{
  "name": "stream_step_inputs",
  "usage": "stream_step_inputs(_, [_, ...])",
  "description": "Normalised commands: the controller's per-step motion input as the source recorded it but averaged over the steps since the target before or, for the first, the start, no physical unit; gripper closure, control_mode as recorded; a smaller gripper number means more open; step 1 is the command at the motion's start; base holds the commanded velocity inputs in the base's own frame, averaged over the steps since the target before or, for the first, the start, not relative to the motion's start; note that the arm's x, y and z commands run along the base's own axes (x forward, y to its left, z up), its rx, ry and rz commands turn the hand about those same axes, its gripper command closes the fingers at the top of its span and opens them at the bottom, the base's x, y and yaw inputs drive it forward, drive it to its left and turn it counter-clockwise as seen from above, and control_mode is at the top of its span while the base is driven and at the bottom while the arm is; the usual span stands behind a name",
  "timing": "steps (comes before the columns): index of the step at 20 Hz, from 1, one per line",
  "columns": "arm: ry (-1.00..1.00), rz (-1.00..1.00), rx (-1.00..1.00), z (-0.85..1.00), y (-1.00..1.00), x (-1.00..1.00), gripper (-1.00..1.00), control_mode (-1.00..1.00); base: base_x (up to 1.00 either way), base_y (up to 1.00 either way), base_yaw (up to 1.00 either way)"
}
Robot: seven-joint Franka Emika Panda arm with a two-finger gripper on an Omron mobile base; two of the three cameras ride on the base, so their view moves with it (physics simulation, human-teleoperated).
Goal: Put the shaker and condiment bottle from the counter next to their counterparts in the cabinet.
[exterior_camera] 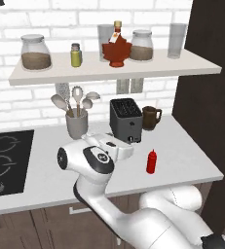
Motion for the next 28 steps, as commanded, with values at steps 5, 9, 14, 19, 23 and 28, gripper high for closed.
stream_step_inputs(5, [0.00, -0.14, 0.02, -0.69, -0.99, -0.01, -1.00, -1.00, 0.00, 0.00, 0.00])
stream_step_inputs(9, [0.00, -0.38, 0.03, -0.25, -0.18, -0.04, -1.00, -1.00, 0.00, 0.00, 0.00])
stream_step_inputs(14, [0.00, -0.56, 0.07, -0.40, -0.19, 0.00, -1.00, -1.00, 0.00, 0.00, 0.00])
stream_step_inputs(19, [0.00, -0.21, 0.02, -0.06, -0.03, 0.00, -1.00, -1.00, 0.00, 0.00, 0.00])
stream_step_inputs(23, [0.00, 0.00, 0.00, 0.00, -0.01, 0.10, -1.00, -1.00, 0.00, 0.00, 0.00])
stream_step_inputs(28, [0.02, 0.00, 0.04, -0.11, -0.54, 0.40, -1.00, -1.00, 0.00, 0.00, 0.00])
